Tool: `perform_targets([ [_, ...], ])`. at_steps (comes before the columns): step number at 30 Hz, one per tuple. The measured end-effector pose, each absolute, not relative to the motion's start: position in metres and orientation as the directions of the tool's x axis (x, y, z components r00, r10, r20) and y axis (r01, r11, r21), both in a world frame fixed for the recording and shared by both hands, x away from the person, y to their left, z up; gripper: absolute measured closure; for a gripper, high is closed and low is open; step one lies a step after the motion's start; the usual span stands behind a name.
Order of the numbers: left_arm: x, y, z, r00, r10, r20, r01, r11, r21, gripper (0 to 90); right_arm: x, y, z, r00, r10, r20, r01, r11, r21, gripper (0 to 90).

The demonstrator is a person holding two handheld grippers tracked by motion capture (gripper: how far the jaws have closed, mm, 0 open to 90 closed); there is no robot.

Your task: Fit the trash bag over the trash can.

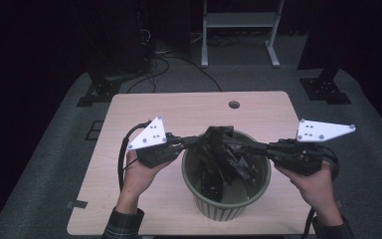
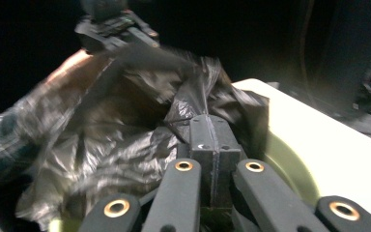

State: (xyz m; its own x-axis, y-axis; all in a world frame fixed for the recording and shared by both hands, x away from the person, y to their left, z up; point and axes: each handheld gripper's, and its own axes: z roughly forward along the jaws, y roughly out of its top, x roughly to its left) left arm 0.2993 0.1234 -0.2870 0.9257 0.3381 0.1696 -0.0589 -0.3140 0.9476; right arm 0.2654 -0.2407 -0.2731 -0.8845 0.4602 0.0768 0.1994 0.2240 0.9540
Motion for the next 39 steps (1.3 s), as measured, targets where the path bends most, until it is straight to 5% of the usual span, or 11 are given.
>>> perform_targets([
  [17, 0.295, 0.145, -0.291, 0.913, 0.370, 0.173, -0.051, -0.317, 0.947, 89.7, 0.267, -0.274, -0.282, -0.821, 0.569, 0.052, 0.215, 0.224, 0.951, 90.0],
  [19, 0.294, 0.142, -0.291, 0.911, 0.371, 0.179, -0.054, -0.323, 0.945, 89.6, 0.267, -0.275, -0.282, -0.817, 0.574, 0.048, 0.197, 0.200, 0.960, 79.0],
  [39, 0.317, 0.094, -0.289, 0.889, 0.417, 0.189, -0.027, -0.364, 0.931, 89.7, 0.248, -0.248, -0.250, -0.913, 0.394, 0.107, 0.169, 0.125, 0.978, 69.4],
])
